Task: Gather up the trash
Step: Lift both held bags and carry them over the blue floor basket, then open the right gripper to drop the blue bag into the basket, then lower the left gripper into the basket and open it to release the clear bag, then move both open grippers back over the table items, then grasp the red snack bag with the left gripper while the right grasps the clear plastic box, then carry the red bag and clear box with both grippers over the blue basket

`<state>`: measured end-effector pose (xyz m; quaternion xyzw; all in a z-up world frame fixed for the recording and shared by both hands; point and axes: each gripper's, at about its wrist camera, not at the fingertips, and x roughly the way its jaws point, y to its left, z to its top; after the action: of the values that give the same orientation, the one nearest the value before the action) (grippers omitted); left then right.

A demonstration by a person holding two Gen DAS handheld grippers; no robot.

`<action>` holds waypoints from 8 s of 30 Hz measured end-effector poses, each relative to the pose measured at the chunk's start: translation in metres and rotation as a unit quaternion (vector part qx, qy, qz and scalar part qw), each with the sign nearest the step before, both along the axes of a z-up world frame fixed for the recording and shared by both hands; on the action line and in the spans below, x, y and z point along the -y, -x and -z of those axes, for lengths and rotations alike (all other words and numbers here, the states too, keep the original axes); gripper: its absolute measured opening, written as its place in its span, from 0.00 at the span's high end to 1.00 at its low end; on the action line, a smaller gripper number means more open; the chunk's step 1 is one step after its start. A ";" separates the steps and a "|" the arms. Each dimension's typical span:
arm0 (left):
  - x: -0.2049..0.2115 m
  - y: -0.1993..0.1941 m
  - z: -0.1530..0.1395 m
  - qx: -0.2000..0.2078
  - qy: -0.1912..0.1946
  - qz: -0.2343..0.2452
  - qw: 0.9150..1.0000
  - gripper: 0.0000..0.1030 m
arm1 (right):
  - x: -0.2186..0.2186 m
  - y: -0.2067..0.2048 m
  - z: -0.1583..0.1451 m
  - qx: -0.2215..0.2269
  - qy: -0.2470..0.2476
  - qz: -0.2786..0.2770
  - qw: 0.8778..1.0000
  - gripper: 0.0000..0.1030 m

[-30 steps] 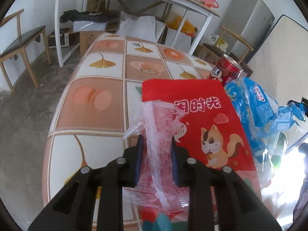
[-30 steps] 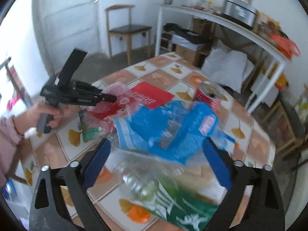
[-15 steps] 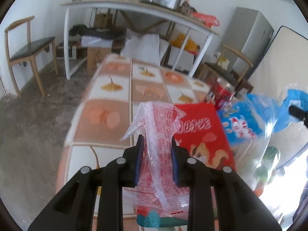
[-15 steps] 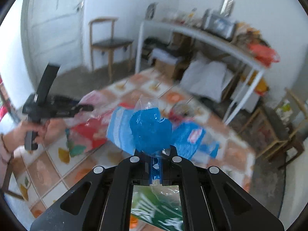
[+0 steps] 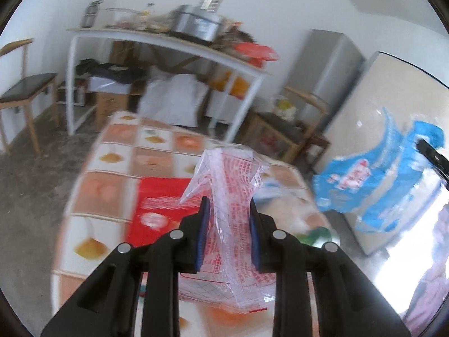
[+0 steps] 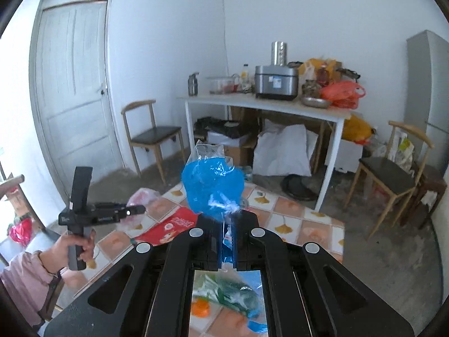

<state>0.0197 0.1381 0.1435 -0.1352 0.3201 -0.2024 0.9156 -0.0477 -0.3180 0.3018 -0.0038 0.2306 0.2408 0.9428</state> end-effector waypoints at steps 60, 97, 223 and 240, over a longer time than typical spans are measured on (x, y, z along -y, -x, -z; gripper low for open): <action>0.434 0.196 0.088 -0.150 -0.142 0.443 0.872 0.76 | 0.208 0.201 0.511 -0.346 0.083 0.464 0.811 0.35; 0.642 0.217 0.532 -0.266 -0.594 0.491 0.579 0.24 | 0.272 0.285 0.463 -0.322 -0.095 0.555 0.761 0.33; 0.108 0.118 -0.040 0.128 -0.357 -0.015 0.925 0.96 | 0.063 -0.012 0.068 -0.124 -0.200 0.063 0.970 0.96; 0.407 0.198 -0.006 -0.057 -0.127 0.480 0.866 0.97 | 0.323 0.305 0.108 -0.064 -0.222 0.387 0.892 0.94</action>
<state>-0.1786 -0.2691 0.1491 0.1414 0.4200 -0.5664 0.6949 -0.3524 -0.6412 0.1936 0.3110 0.2141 -0.0988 0.9207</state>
